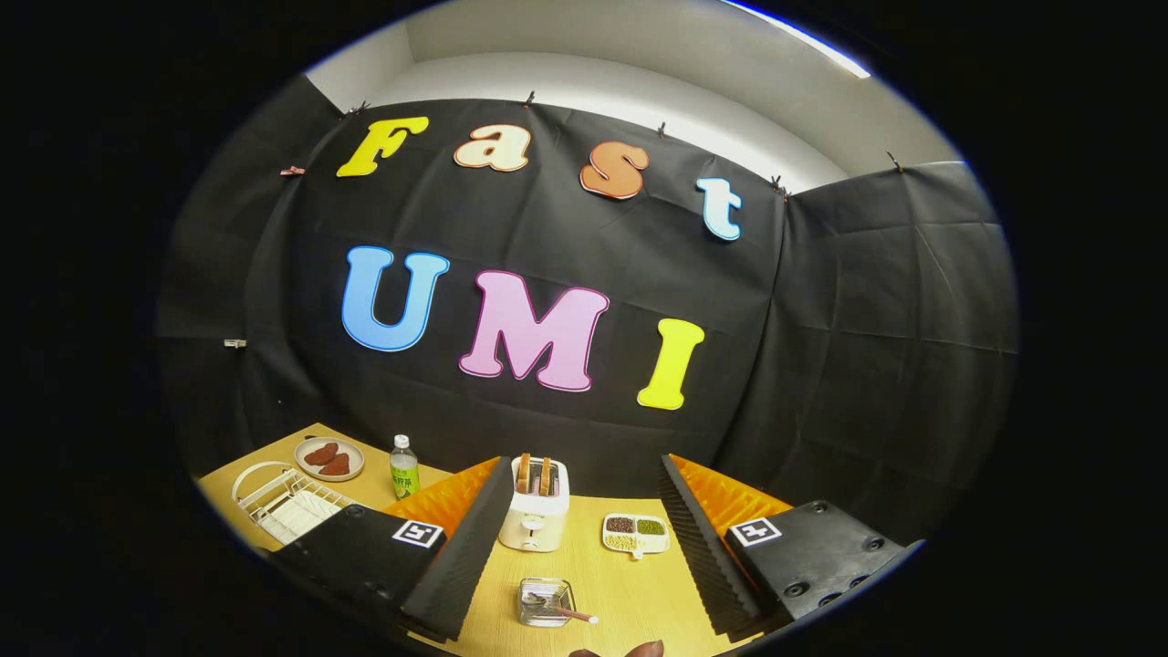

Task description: Take the plate from the dish rack, then take the spoon from the basket and place it into the plate.

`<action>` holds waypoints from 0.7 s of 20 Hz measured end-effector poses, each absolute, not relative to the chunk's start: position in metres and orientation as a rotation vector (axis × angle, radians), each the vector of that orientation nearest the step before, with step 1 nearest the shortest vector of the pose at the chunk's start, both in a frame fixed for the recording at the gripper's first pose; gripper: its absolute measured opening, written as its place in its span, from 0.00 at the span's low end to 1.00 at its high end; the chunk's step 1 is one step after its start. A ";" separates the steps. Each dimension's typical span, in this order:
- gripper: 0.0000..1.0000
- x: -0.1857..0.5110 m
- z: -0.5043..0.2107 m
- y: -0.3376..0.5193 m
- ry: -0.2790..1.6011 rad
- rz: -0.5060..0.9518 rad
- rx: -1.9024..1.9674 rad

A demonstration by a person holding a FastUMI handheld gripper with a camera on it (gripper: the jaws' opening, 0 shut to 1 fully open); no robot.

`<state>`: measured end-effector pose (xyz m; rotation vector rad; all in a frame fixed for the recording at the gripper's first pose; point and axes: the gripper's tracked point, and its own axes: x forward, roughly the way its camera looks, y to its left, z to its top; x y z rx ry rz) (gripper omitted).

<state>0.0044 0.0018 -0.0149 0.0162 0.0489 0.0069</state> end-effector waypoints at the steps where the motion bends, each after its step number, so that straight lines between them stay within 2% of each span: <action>1: 0.98 0.005 -0.014 0.001 0.047 0.005 0.018; 9: 0.98 0.008 -0.017 0.022 0.070 0.060 0.041; 14: 0.98 0.019 -0.040 0.055 0.178 0.134 0.079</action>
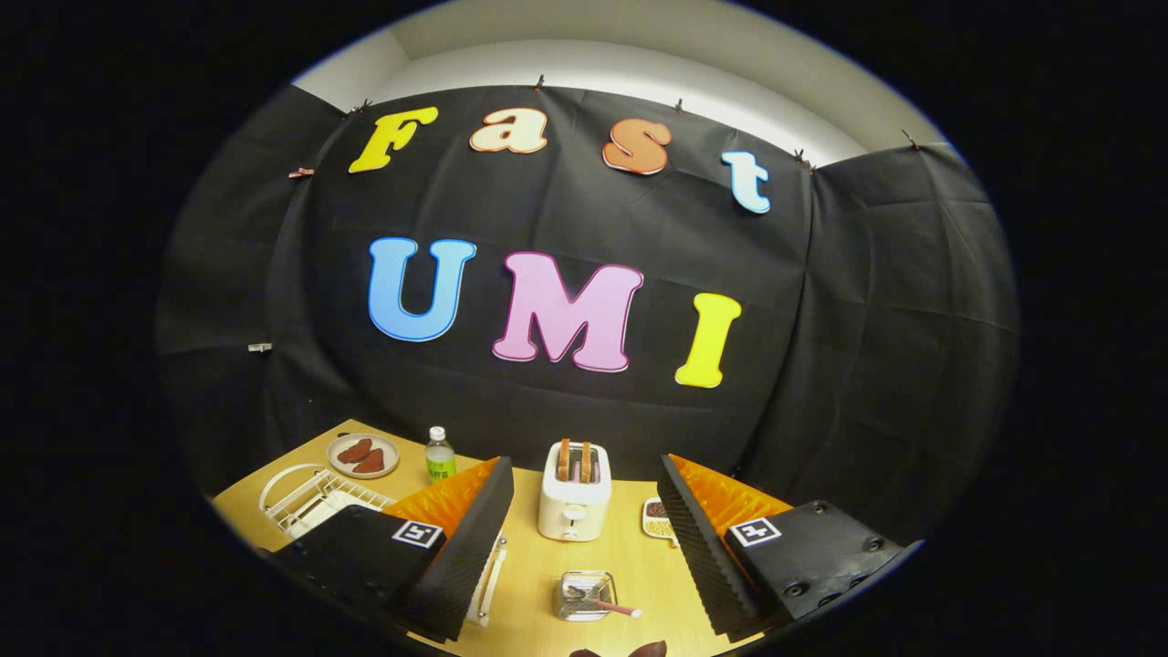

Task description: Take the plate from the dish rack, then take the spoon from the basket and place it into the plate.

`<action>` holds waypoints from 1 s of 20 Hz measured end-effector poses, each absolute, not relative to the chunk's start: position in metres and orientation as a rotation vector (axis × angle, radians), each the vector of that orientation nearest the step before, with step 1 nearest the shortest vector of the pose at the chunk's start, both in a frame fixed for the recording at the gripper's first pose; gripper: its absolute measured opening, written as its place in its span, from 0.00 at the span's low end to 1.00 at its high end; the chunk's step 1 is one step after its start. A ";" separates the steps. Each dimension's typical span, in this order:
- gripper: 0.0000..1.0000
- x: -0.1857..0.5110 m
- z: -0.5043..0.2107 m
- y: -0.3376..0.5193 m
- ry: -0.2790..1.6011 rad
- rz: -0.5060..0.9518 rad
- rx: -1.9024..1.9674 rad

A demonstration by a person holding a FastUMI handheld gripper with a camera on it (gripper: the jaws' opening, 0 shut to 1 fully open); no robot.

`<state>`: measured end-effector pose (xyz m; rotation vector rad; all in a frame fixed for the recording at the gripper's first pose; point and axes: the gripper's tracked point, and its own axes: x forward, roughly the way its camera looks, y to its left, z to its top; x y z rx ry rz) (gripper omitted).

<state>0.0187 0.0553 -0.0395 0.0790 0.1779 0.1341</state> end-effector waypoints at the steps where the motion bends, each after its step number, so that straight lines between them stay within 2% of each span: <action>1: 0.98 0.021 -0.046 0.064 0.206 0.148 0.085; 8: 0.98 0.042 -0.112 0.127 0.416 0.235 0.043; 16: 0.96 0.063 -0.230 0.166 0.762 0.246 0.056; 18: 0.93 0.060 -0.250 0.181 0.826 0.237 0.097; 20: 0.82 0.064 -0.263 0.191 0.853 0.214 0.129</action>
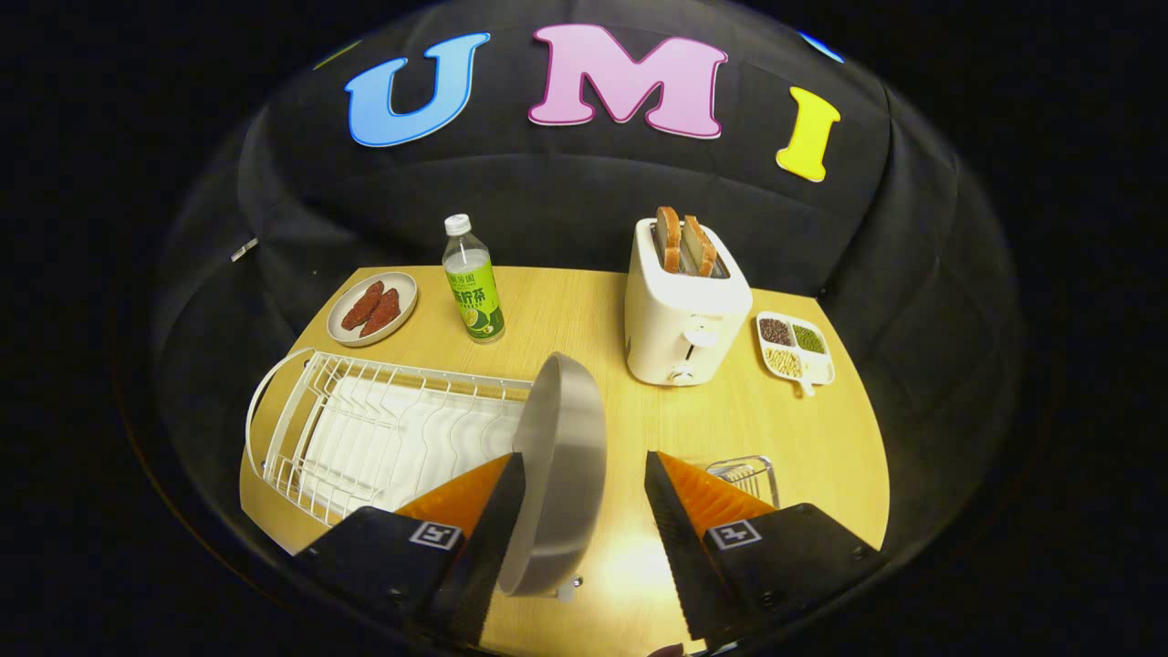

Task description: Take the plate from the dish rack, then take the spoon from the basket and place it into the plate.

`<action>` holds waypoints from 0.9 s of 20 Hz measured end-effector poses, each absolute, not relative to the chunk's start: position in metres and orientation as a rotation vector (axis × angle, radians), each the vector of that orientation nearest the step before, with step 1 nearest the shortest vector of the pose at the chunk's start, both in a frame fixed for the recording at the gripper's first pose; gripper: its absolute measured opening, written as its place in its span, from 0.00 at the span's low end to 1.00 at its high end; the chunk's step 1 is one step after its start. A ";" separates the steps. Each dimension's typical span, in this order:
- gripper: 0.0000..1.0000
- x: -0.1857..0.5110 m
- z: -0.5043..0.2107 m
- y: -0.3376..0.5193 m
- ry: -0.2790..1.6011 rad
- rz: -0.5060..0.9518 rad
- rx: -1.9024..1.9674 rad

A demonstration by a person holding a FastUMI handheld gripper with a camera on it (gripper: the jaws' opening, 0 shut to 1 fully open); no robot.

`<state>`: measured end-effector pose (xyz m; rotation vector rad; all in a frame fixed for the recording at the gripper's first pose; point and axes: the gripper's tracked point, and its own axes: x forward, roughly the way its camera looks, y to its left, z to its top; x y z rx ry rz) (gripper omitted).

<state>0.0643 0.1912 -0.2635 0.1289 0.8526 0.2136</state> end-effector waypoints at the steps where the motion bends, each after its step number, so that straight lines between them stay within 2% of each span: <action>1: 0.68 0.068 -0.268 0.194 0.859 0.195 0.131; 4: 0.39 0.078 -0.265 0.192 0.842 0.131 0.092; 7: 0.28 0.087 -0.258 0.184 0.814 0.057 0.029; 18: 0.27 0.110 -0.201 0.195 0.685 0.001 -0.230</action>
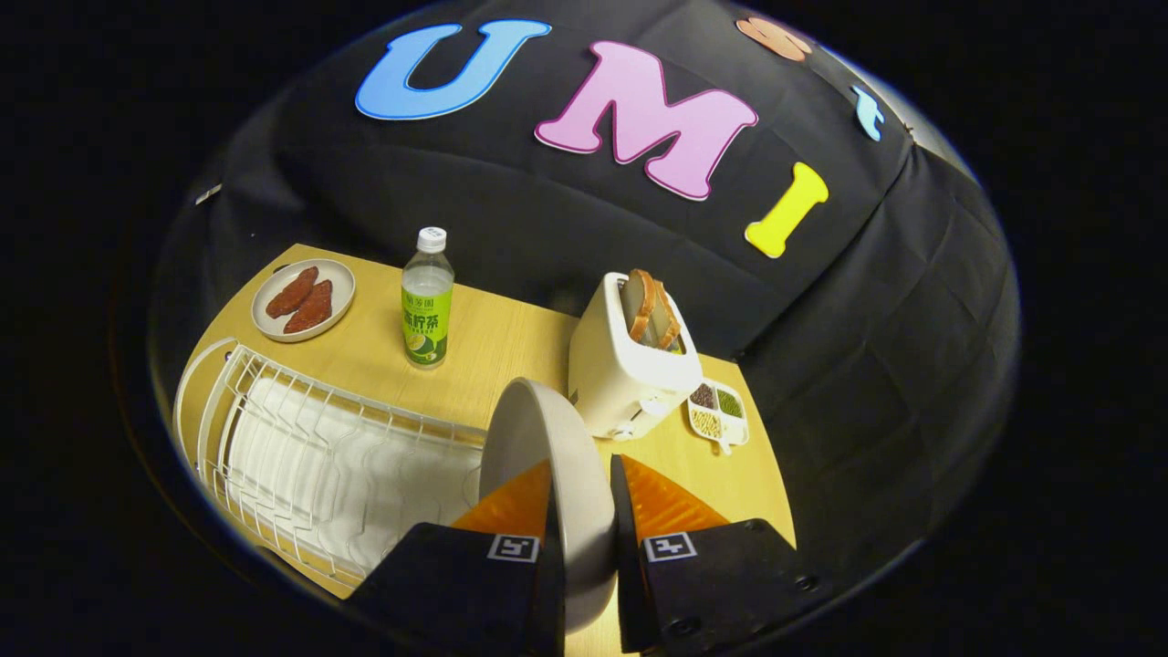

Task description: Take the plate from the dish rack, then take the spoon from the basket and place it into the plate.

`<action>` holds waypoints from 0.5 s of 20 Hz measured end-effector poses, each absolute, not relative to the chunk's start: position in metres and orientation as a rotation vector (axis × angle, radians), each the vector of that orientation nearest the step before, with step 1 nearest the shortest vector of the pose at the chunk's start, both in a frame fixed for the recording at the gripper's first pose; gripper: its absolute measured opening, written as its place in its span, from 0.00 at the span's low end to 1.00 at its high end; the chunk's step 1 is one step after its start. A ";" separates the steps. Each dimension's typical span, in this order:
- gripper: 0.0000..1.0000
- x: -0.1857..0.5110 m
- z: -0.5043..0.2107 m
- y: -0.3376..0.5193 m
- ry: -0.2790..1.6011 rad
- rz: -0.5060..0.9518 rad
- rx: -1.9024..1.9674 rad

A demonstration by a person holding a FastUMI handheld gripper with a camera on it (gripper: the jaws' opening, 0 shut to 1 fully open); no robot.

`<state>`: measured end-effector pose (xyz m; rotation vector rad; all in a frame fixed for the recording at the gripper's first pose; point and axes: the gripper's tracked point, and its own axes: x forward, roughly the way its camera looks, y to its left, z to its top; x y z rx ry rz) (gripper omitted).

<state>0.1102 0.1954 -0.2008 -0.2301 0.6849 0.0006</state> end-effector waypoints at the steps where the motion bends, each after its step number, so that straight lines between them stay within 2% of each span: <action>1: 0.27 0.114 -0.192 0.195 0.665 -0.001 -0.231; 5: 0.27 0.114 -0.158 0.180 0.607 0.009 -0.155; 10: 0.27 0.089 -0.131 0.150 0.580 0.108 0.012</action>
